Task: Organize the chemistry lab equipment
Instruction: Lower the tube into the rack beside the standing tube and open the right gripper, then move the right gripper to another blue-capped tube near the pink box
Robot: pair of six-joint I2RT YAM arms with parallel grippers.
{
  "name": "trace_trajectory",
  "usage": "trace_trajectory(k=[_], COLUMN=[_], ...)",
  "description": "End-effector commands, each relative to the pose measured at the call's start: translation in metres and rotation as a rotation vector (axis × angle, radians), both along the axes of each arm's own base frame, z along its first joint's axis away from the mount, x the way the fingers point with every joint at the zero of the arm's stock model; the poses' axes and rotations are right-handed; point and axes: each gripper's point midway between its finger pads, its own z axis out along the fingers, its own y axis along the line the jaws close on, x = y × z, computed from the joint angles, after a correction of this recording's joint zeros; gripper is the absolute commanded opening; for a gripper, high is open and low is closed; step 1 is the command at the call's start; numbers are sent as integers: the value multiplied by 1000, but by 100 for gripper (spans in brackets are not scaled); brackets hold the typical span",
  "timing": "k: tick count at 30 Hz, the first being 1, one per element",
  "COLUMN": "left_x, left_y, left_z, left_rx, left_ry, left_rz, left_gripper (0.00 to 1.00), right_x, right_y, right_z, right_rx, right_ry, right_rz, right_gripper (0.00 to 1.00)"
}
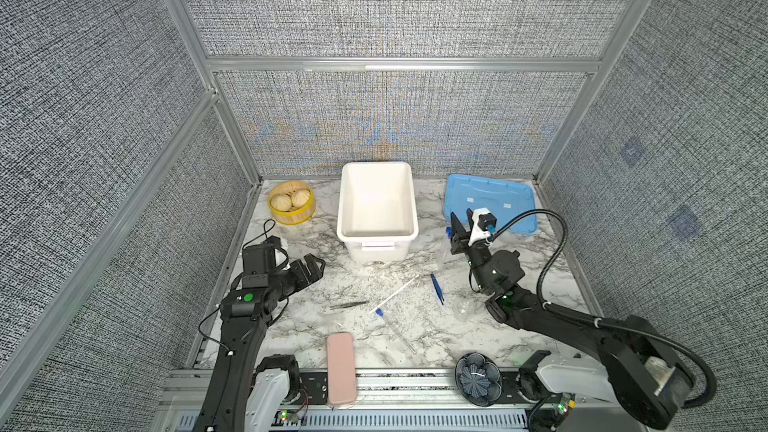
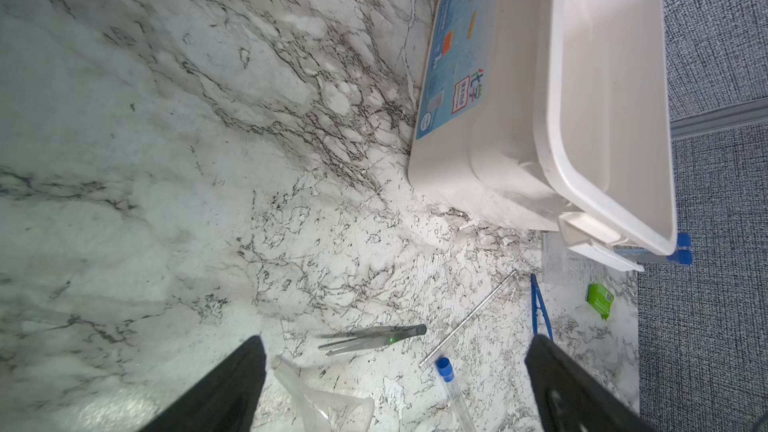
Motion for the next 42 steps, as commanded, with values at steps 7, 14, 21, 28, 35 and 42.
trace_trajectory(k=[7,14,21,28,35,42], left_x=[1,1,1,0,0,0], left_y=[-1,-1,-1,0,0,0], left_z=[5,4,3,5,5,5], left_rx=[-2,-5,-4,-1,-2,-1], left_ry=[-23,-23,-16,-24,-24,-26], left_rz=[-7,-4,-3,4,2,-1], left_gripper=[99,99,99,99,99,99], right_x=[-19,-74,-130,-165,-164,-175], right_y=[20,65,103,143,175,204], right_z=[-16,-52,-111,-164,-198,-230], right_rx=[-141,-209,-353,-589,-649,-644], right_ry=[323,561,801,911,1021,1136], right_rz=[165,469,668,724,722,727], right_gripper=[48,48,49,49,49,48])
